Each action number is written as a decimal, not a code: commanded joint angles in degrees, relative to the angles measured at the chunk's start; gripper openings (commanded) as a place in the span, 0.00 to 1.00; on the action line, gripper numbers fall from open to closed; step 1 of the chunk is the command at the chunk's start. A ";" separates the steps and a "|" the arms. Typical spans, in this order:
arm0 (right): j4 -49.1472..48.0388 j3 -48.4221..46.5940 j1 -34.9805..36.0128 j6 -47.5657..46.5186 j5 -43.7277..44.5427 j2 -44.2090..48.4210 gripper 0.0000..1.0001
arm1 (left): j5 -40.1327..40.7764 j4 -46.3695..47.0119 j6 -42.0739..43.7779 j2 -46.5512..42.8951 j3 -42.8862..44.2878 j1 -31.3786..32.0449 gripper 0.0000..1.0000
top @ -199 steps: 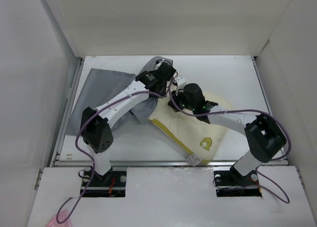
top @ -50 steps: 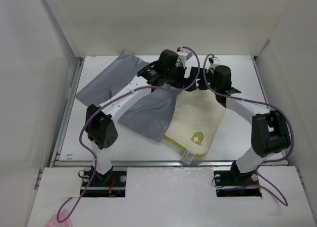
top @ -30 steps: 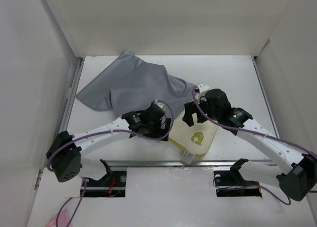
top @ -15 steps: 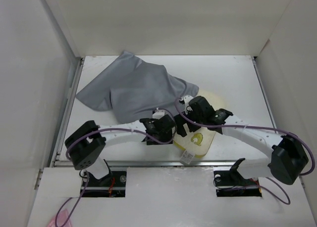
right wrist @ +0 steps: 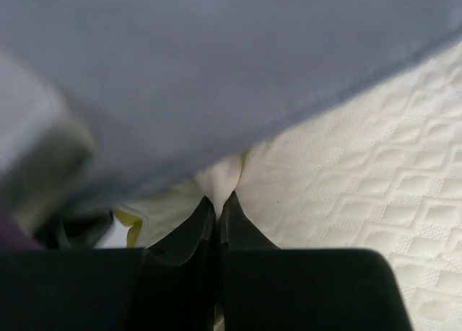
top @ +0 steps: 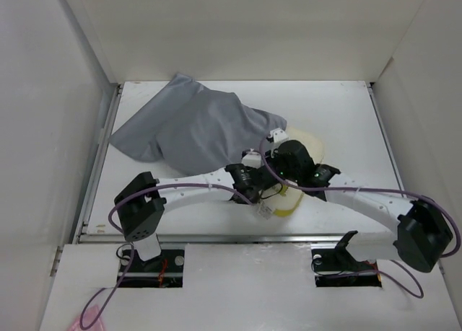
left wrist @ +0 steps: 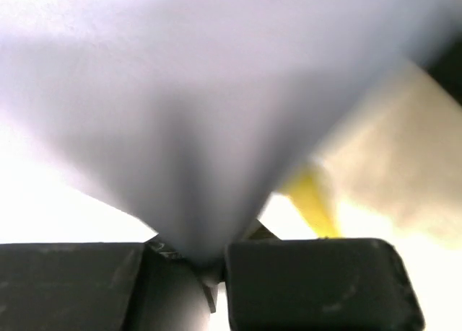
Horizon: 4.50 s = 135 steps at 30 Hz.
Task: Put the pillow into the pillowcase
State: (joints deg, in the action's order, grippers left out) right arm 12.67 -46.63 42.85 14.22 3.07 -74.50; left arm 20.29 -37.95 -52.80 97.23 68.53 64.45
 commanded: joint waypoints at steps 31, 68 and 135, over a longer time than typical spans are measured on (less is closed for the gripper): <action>-37.95 2.10 2.24 11.09 11.32 1.09 0.93 | -4.75 -21.80 -1.35 -14.09 19.80 12.46 1.00; -1.43 -6.88 -16.29 2.75 -16.62 1.01 0.89 | 7.04 -6.52 20.01 -5.81 18.48 -15.24 1.00; -46.24 -20.60 -14.46 16.10 -17.93 -32.90 0.00 | 24.27 -26.91 10.78 -0.63 42.83 -10.13 0.00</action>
State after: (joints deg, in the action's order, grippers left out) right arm -25.12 -66.22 29.63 28.18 -20.49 -107.53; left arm 41.74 -66.06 -41.06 100.12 111.50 54.28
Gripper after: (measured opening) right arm 0.017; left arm 0.066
